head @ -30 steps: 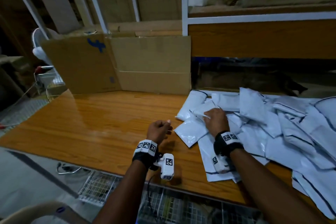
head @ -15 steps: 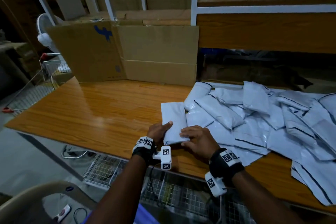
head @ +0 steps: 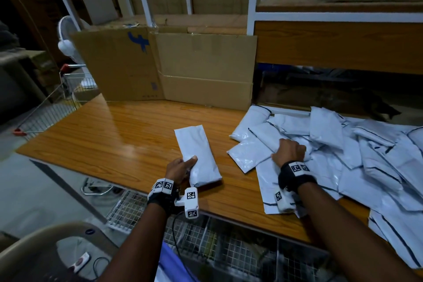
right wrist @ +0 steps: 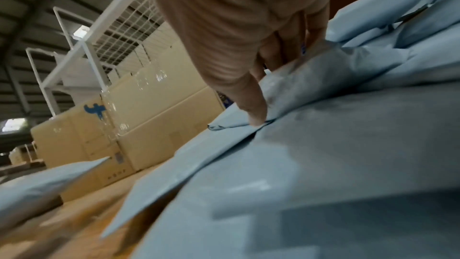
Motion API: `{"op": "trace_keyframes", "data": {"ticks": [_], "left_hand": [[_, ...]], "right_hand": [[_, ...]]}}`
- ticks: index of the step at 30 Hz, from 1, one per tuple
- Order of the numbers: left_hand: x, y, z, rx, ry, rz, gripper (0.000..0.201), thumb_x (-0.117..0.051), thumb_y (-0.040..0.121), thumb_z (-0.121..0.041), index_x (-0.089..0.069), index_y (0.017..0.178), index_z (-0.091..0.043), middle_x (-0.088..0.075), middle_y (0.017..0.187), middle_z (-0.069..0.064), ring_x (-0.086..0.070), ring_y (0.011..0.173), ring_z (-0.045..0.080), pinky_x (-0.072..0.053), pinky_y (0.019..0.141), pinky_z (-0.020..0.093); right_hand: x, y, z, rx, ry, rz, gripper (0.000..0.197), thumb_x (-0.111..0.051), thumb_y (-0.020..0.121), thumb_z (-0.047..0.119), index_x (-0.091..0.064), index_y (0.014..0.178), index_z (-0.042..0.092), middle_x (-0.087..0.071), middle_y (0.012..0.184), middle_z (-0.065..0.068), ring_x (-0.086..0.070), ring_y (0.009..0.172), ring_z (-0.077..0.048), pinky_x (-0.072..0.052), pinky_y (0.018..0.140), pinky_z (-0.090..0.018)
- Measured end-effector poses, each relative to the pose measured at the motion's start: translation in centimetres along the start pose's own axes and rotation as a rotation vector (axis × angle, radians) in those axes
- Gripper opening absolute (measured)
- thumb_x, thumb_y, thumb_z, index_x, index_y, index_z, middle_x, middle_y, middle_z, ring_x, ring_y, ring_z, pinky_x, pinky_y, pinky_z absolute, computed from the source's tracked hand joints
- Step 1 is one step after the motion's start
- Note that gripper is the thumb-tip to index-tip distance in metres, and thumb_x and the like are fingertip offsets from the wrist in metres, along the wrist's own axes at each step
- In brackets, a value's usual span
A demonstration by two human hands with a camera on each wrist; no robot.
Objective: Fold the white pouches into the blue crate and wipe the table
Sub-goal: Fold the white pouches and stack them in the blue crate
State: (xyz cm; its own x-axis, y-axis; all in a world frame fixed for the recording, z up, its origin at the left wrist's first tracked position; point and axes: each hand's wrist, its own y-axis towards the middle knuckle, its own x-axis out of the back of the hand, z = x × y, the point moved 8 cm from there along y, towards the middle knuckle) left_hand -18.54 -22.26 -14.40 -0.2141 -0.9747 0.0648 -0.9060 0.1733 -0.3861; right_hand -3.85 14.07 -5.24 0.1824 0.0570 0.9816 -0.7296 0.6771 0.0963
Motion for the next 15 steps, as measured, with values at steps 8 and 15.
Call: {"op": "trace_keyframes", "data": {"ticks": [8,15], "left_hand": [[2.5,-0.1,1.6,-0.005,-0.043,-0.014,0.048,-0.088,0.072,-0.029,-0.07,0.098,0.007,-0.073,0.096,0.025,-0.066,0.077,0.03,-0.053,0.069,0.041],[5.8,-0.8,2.4,0.023,0.082,-0.106,0.038,-0.085,0.076,-0.036,-0.07,0.083,-0.002,-0.073,0.083,0.016,-0.066,0.069,0.027,-0.05,0.057,0.033]], "right_hand": [[2.9,-3.9,5.5,0.186,0.004,-0.202,0.007,-0.073,0.067,0.006,-0.068,0.07,0.01,-0.062,0.054,-0.012,-0.062,0.053,-0.031,-0.045,0.067,-0.035],[-2.4,-11.6,15.0,0.506,-0.021,-0.006,0.02,-0.056,0.086,0.033,-0.07,0.095,0.022,-0.069,0.094,-0.005,-0.065,0.09,-0.029,-0.042,0.086,-0.038]]}}
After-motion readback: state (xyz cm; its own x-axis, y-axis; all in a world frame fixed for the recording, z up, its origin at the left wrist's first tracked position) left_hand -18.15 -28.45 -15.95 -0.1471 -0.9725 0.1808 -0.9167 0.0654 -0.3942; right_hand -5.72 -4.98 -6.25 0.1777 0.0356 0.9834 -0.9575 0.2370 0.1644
